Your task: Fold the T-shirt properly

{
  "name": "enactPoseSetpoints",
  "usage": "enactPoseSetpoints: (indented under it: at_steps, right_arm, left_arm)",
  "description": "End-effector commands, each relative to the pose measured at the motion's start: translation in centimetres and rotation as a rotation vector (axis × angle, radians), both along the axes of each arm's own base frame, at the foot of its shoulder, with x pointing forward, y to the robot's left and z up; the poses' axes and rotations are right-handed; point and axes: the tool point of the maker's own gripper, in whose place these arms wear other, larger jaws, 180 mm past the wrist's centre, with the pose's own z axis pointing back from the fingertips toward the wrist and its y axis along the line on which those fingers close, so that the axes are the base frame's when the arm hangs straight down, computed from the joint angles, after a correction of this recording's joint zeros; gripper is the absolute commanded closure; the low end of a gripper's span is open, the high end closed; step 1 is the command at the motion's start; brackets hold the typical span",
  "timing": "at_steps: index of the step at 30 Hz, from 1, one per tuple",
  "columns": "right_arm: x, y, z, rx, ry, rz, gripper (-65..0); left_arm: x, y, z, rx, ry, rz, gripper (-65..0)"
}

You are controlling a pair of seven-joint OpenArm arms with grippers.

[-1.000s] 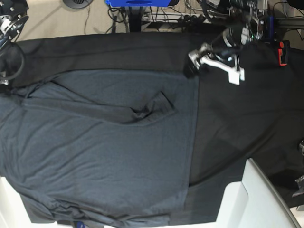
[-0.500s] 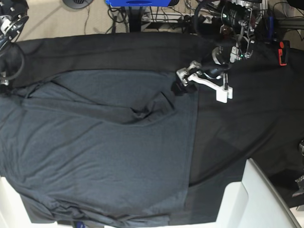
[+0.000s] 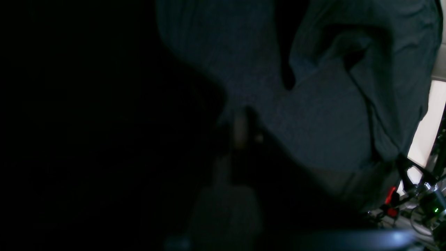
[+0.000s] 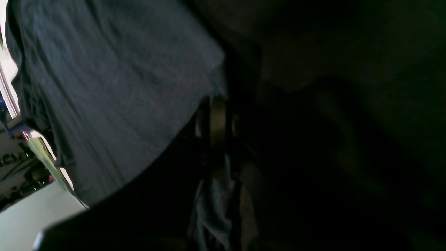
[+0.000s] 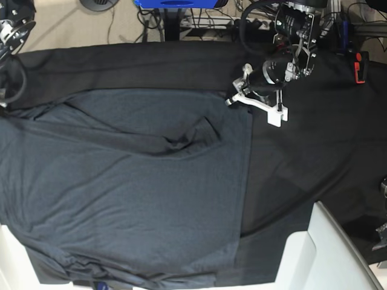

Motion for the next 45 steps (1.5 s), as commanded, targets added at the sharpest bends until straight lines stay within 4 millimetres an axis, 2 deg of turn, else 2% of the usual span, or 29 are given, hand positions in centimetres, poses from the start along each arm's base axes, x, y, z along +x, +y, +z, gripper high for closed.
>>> enactPoseSetpoints:
  at_steps: [1,7,10,14,16,18,20,23,25,30,35,38,42,45]
  right_arm:
    - [-0.4,-0.9,0.2,-0.020,0.026,-0.013,0.0]
    - [-0.3,-0.7,0.2,-0.019,0.024,-0.009,0.0]
    - [-0.3,-0.9,0.4,-0.023,0.023,-0.008,0.0]
    - [-0.2,-0.9,0.4,-0.026,0.024,-0.006,0.0]
    - [-0.3,-1.0,0.4,-0.027,0.025,-0.006,0.0]
    - [-0.7,-1.6,1.0,-0.059,0.024,-0.002,0.0]
    - [-1.0,-2.6,2.4,-0.121,0.009,0.005,0.0]
    - [-1.3,-2.9,3.9,-0.186,-0.009,0.014,0.0]
    - [-2.0,-3.3,4.7,-0.222,-0.007,0.022,0.0]
    - [-2.5,-1.4,4.0,-0.122,0.012,0.084,0.0]
    - [-3.4,-0.8,3.6,-0.089,0.034,0.109,0.0]
    - [-4.2,-0.8,3.7,-0.095,0.051,0.125,0.0]
    - [-5.2,-1.3,4.0,-0.128,0.071,0.135,0.0]
    - [-6.4,-1.6,3.9,-0.139,0.096,0.142,0.0]
  left_arm:
    - [0.5,0.0,0.5,-0.008,-0.023,-0.002,0.0]
    - [0.9,-0.1,1.3,-0.009,-0.044,-0.014,0.0]
    - [1.4,-0.2,3.0,-0.009,-0.095,-0.020,0.0]
    - [1.3,0.3,5.5,0.014,-0.159,-0.049,0.0]
    - [1.0,-0.3,6.5,-0.011,-0.159,-0.076,0.0]
    - [0.9,0.4,7.2,-0.042,-0.149,-0.073,0.0]
    - [0.9,1.0,7.6,-0.074,-0.136,-0.058,0.0]
    - [0.8,2.1,7.8,-0.071,-0.122,-0.049,0.0]
    - [0.0,2.5,7.4,-0.067,-0.097,-0.052,0.0]
    - [-1.7,2.6,7.4,-0.052,-0.075,-0.077,0.0]
    - [-3.2,2.3,8.3,-0.039,-0.079,-0.106,0.0]
    - [-4.6,2.6,8.0,-0.028,-0.055,-0.115,0.0]
    - [-6.7,3.1,7.3,-0.012,-0.011,-0.118,0.0]
    - [-7.7,4.8,7.0,0.016,0.010,-0.087,0.0]
